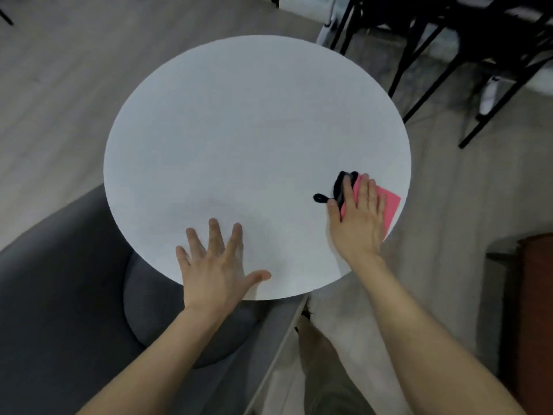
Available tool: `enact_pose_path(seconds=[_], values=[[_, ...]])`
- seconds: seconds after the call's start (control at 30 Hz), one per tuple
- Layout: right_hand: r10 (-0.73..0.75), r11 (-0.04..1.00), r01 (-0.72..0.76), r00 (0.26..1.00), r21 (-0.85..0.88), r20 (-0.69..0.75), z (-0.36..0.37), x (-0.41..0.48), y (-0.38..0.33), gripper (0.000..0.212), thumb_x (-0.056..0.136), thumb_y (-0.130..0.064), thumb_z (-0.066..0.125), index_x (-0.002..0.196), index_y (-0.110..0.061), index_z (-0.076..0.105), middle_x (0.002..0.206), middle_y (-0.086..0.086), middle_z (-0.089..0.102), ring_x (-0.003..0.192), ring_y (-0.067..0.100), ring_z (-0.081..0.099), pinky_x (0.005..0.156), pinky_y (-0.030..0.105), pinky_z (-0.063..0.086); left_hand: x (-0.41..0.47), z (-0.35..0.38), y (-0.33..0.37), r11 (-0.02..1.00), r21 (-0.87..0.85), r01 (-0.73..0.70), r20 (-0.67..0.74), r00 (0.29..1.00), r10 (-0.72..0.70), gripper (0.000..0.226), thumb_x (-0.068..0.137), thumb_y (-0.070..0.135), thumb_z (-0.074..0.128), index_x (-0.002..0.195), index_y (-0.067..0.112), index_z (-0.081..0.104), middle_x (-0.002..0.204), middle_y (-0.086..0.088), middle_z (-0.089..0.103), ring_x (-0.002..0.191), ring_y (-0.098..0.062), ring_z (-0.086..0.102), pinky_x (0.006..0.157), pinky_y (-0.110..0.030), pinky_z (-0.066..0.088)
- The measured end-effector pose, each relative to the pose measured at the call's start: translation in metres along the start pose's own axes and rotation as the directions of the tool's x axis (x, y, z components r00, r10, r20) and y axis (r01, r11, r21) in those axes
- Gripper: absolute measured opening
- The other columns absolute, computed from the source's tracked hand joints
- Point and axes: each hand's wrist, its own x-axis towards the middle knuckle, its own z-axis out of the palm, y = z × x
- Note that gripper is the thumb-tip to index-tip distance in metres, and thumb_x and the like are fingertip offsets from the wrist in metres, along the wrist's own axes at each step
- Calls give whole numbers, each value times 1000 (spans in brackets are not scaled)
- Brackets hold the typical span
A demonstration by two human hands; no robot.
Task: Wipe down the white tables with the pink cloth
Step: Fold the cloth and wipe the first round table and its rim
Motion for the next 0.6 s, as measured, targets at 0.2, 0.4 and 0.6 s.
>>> enact_pose_path(seconds=[0.2, 0.4, 0.6], values=[[-397, 918, 397, 918, -2, -3, 32, -94, -78, 67, 115, -59, 18, 174, -30, 13, 182, 2, 4, 169, 19, -1, 137, 48, 2, 4, 27, -10, 998, 26, -65, -73, 995, 67, 118, 74, 106, -14, 171, 40, -19, 183, -8, -12, 164, -56, -4, 129, -74, 14], [-260, 965, 259, 966, 24, 9, 2, -29, 18, 65, 114, -61, 28, 173, -38, 16, 183, -3, 6, 169, 15, 0, 137, 40, 0, 13, 34, -9, 995, 9, -100, -96, 990, 101, 117, 72, 106, -17, 170, 41, -23, 183, -8, -17, 164, -57, -9, 128, -75, 8], [-221, 975, 222, 974, -3, -38, 15, -31, -24, 67, 114, -57, 22, 174, -30, 14, 183, 4, 6, 169, 21, 0, 136, 47, 1, 12, 45, -15, 995, 16, -102, -177, 979, 103, 111, 76, 103, -19, 169, 42, -24, 183, -6, -15, 165, -54, -8, 128, -74, 9]])
